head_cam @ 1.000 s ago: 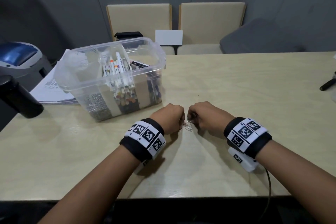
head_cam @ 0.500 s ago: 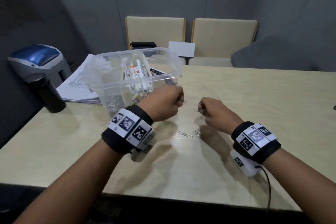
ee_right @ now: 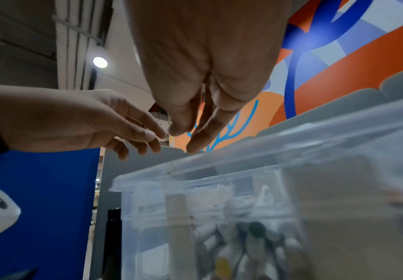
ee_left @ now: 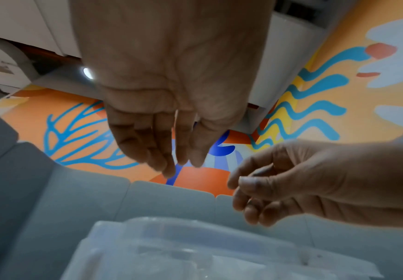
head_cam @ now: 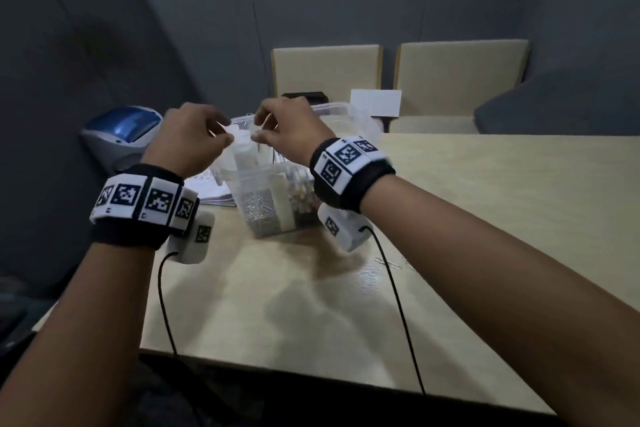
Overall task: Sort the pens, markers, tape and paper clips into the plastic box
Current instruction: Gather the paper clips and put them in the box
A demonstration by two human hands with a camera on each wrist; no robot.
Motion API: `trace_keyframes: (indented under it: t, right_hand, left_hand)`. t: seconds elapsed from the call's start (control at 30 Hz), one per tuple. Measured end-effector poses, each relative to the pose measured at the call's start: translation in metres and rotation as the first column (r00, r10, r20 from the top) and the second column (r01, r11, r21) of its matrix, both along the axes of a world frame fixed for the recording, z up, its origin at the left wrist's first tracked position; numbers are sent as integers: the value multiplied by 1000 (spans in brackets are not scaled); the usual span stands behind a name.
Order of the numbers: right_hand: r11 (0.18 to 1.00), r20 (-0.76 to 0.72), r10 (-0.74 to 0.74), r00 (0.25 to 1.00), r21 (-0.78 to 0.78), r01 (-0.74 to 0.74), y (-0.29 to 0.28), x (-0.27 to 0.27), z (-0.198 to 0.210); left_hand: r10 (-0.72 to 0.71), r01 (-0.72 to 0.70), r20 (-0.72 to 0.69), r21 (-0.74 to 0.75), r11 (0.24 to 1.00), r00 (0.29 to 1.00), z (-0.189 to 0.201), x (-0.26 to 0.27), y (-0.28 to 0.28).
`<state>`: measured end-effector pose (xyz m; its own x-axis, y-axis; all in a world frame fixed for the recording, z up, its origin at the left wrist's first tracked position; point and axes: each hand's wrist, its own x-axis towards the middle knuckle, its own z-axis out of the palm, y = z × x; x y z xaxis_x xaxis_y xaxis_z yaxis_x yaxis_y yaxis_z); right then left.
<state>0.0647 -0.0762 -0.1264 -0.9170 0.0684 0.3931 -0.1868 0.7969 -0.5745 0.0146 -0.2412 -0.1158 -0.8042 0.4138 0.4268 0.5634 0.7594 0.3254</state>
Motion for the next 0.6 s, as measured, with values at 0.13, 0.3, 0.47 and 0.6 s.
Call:
trace_keyframes:
  t: [0.13, 0.3, 0.47, 0.6]
  right_hand:
    - [996, -71, -30, 997, -87, 24, 17, 16, -8]
    - [994, -118, -108, 987, -18, 107, 92, 94, -40]
    - [970, 368, -204, 907, 198, 138, 173, 167, -91]
    - [976, 509, -184, 841, 196, 95, 188, 199, -129]
  left_hand:
    - [-54, 76, -129, 172, 982, 990, 2, 14, 3]
    - [-439, 472, -203, 161, 867, 875, -21, 63, 43]
    - [-711, 727, 155, -188, 660, 686, -87, 92, 111]
    - [-640, 732, 361, -411, 543, 678, -130, 100, 150]
